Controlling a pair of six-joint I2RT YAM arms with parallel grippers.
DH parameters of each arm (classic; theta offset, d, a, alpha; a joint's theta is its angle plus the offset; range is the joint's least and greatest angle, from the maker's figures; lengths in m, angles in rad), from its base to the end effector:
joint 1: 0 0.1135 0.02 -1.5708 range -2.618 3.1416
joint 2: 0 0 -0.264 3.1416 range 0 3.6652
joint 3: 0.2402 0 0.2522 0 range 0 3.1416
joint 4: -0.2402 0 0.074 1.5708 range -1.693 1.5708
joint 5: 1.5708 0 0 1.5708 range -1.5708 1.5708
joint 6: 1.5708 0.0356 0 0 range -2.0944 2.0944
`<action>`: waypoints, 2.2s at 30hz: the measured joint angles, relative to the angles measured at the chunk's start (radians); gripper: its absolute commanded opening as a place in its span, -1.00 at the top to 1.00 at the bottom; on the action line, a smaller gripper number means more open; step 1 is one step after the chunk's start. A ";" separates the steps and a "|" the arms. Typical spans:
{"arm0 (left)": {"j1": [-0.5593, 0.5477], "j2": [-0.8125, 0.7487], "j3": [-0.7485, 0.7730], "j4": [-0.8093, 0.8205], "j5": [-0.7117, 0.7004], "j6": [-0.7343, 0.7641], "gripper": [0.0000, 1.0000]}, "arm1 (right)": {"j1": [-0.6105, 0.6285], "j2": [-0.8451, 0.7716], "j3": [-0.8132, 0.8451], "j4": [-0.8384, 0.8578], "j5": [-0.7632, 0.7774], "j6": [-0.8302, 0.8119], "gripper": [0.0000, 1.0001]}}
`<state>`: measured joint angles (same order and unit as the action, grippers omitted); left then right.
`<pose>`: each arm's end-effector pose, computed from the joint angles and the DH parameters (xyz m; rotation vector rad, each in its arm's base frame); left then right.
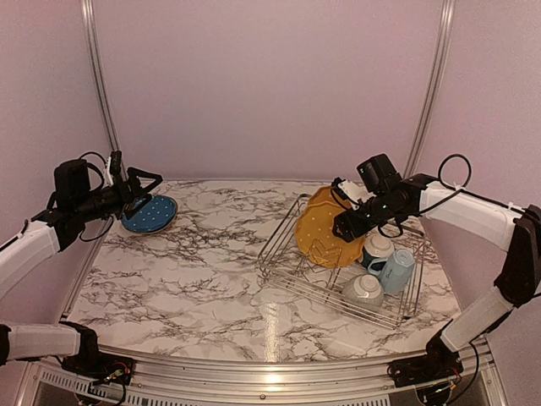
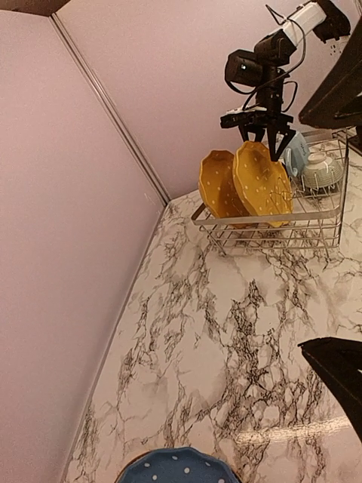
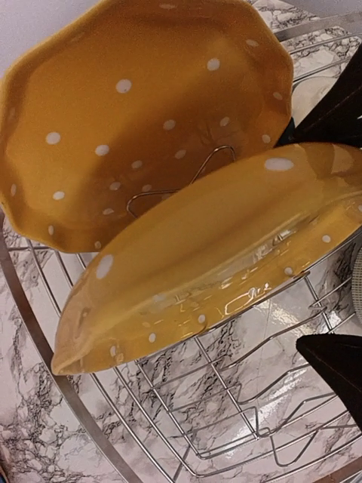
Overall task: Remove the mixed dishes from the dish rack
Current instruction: Grab the plate from the dish rack.
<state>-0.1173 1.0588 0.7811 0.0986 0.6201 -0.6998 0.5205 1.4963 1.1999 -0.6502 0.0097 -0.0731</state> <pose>0.2399 -0.0491 0.3158 -0.0553 1.8556 -1.1223 0.2745 0.1570 0.2737 -0.7349 2.4164 0.1688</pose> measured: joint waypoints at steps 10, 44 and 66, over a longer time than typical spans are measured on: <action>-0.061 -0.053 0.001 0.034 -0.005 -0.045 -0.98 | -0.036 0.013 0.008 0.021 -0.090 -0.105 -0.17; -0.190 -0.006 0.004 -0.037 -0.097 -0.055 -0.98 | -0.113 -0.065 0.014 0.031 -0.187 -0.257 1.00; -0.226 0.066 0.004 -0.035 -0.125 -0.052 -0.98 | 0.210 -0.096 0.105 -0.054 0.307 -0.301 1.00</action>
<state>-0.3431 1.1244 0.7849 0.0631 0.4953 -0.7517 0.7303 1.4006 1.3052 -0.7044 0.3168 -0.3744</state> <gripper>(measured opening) 0.989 0.183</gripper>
